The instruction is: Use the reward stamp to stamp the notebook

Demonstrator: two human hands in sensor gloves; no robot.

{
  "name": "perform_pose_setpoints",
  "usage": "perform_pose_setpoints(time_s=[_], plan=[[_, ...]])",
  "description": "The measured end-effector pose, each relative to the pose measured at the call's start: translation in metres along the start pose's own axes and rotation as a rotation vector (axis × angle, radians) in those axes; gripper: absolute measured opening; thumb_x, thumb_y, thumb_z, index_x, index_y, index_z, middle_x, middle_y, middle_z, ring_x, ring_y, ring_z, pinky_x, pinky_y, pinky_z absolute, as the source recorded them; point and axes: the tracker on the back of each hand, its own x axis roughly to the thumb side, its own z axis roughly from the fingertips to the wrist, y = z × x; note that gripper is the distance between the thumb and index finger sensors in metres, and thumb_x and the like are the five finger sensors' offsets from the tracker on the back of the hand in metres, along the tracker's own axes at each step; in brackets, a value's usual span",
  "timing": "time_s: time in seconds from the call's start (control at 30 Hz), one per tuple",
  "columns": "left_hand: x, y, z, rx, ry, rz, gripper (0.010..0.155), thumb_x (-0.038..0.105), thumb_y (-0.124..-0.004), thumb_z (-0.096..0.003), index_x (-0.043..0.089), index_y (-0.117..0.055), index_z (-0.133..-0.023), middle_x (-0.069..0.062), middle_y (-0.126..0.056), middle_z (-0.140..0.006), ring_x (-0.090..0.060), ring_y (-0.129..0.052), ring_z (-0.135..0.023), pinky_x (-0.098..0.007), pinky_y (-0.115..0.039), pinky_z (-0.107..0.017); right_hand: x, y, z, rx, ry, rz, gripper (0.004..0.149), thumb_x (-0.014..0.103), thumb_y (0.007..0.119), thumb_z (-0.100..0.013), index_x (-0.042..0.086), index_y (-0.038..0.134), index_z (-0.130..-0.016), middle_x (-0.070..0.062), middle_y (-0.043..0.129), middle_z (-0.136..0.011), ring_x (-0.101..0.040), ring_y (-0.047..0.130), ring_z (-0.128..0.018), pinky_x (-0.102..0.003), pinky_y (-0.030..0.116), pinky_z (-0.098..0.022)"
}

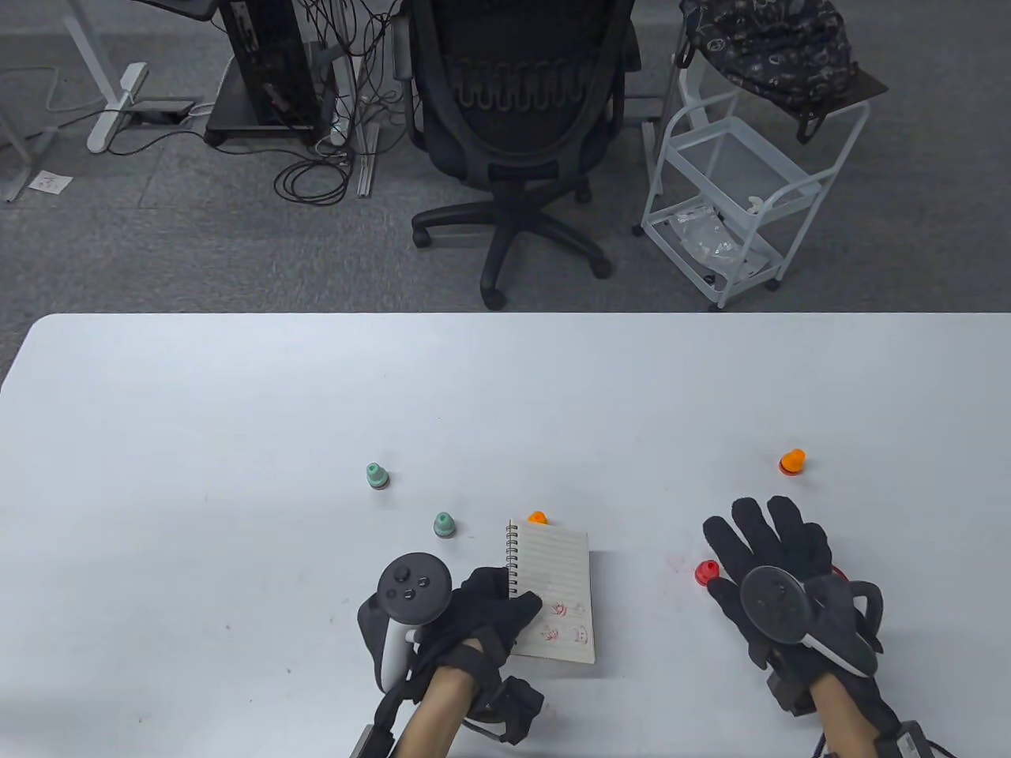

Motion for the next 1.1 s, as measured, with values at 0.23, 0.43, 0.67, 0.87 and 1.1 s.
perform_pose_setpoints(time_s=[0.23, 0.43, 0.67, 0.87, 1.1], plan=[[-0.008, -0.017, 0.001, 0.037, -0.019, -0.380, 0.093, 0.033, -0.086, -0.0460, -0.015, -0.036, -0.107, -0.003, -0.087, -0.072, -0.021, -0.100, -0.037, -0.050, -0.083, -0.043, 0.002, 0.002, -0.001, 0.012, -0.016, 0.004, 0.069, 0.054, 0.066, -0.039, 0.038, 0.045, -0.102, 0.000, 0.035, -0.115, -0.041, 0.025, -0.107, -0.067, 0.038, -0.075], [-0.004, -0.026, 0.002, 0.035, -0.068, -0.726, 0.096, 0.037, -0.084, -0.0472, -0.013, -0.031, -0.109, -0.003, -0.087, -0.072, -0.020, -0.100, -0.037, -0.049, -0.084, -0.043, 0.003, 0.002, -0.001, 0.015, -0.025, 0.007, 0.069, 0.054, 0.066, -0.039, 0.037, 0.045, -0.102, 0.000, 0.035, -0.114, -0.041, 0.026, -0.107, -0.067, 0.038, -0.075], [-0.008, -0.028, 0.000, 0.019, -0.057, -0.836, 0.097, 0.042, -0.083, -0.0479, -0.010, -0.030, -0.111, -0.006, -0.088, -0.075, -0.021, -0.099, -0.036, -0.050, -0.083, -0.044, 0.004, 0.001, 0.000, 0.008, -0.032, 0.021, 0.068, 0.054, 0.066, -0.039, 0.037, 0.046, -0.102, 0.000, 0.036, -0.114, -0.041, 0.026, -0.107, -0.067, 0.039, -0.075], [-0.007, -0.029, 0.000, -0.027, -0.059, -0.941, 0.093, 0.044, -0.081, -0.0487, -0.007, -0.035, -0.111, -0.008, -0.089, -0.073, -0.020, -0.098, -0.035, -0.049, -0.083, -0.045, 0.005, 0.003, -0.001, 0.024, -0.034, 0.034, 0.068, 0.054, 0.066, -0.039, 0.038, 0.046, -0.102, 0.000, 0.036, -0.114, -0.041, 0.026, -0.107, -0.067, 0.038, -0.075], [-0.008, -0.029, -0.001, -0.051, -0.067, -0.952, 0.091, 0.045, -0.082, -0.0479, -0.003, -0.040, -0.112, -0.008, -0.089, -0.073, -0.022, -0.099, -0.038, -0.051, -0.082, -0.047, 0.006, 0.003, -0.001, 0.035, -0.029, 0.037, 0.068, 0.054, 0.065, -0.039, 0.038, 0.047, -0.102, 0.000, 0.036, -0.114, -0.041, 0.026, -0.107, -0.067, 0.038, -0.075]])
